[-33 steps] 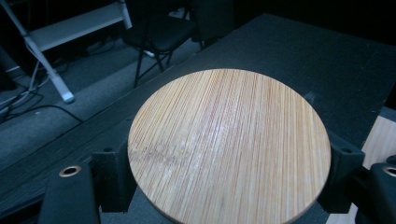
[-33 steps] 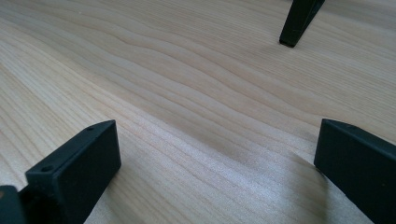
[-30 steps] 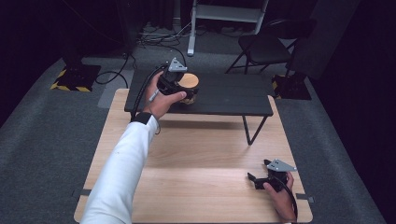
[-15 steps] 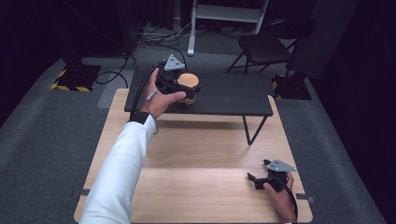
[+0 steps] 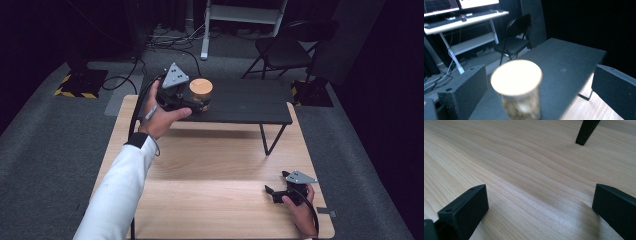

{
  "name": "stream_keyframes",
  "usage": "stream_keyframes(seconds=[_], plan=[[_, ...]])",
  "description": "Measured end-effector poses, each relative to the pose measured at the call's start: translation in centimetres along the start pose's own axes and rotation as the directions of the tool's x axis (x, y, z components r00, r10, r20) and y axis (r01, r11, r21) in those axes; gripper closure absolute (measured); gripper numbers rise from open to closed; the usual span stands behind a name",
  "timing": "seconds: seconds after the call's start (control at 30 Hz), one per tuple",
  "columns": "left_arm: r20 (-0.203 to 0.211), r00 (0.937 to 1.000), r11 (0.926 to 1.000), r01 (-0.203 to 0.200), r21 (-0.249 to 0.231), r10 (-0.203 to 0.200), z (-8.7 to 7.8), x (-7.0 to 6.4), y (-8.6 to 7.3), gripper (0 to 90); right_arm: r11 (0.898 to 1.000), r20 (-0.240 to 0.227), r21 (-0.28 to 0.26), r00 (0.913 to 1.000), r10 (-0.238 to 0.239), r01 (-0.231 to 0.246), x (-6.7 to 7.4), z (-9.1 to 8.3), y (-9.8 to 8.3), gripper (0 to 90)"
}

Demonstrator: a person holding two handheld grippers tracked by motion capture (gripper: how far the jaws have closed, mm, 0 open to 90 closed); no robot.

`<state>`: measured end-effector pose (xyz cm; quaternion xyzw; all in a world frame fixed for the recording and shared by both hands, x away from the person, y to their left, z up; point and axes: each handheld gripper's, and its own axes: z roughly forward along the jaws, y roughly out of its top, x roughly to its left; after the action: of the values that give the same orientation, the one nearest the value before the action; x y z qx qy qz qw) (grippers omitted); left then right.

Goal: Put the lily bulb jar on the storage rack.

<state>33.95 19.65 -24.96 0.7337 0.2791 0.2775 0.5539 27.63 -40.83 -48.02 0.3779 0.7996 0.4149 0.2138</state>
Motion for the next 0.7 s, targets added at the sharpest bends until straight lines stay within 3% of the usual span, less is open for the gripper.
stream_keyframes(seconds=[0.2, 0.33, 0.6, 0.7], plan=[[-0.050, 0.9986, 0.9996, -0.021, -0.017, 0.020, -2.4, -2.5, -3.9, 0.4, 1.000, 0.002, -0.002, 1.0000, -0.004, 0.004, 0.1, 0.0, 0.0, 0.0], [-0.085, 0.9964, 0.9996, 0.001, -0.027, -0.004, -3.6, -3.4, -6.7, 0.4, 1.000, 0.001, -0.001, 1.0000, -0.002, 0.002, 0.1, -0.1, 0.0, 0.0], [-0.107, 0.9940, 0.9998, 0.021, 0.000, -0.021, -4.2, -5.3, -12.7, 0.4, 1.000, -0.010, 0.002, 1.0000, -0.001, 0.001, -0.1, 0.0, 0.0, 0.0], [-0.101, 0.9945, 0.9987, 0.034, 0.038, -0.030, -3.9, -6.1, -14.9, 0.4, 1.000, -0.009, 0.002, 1.0000, -0.002, 0.002, -0.1, 0.0, 0.0, 0.0]])
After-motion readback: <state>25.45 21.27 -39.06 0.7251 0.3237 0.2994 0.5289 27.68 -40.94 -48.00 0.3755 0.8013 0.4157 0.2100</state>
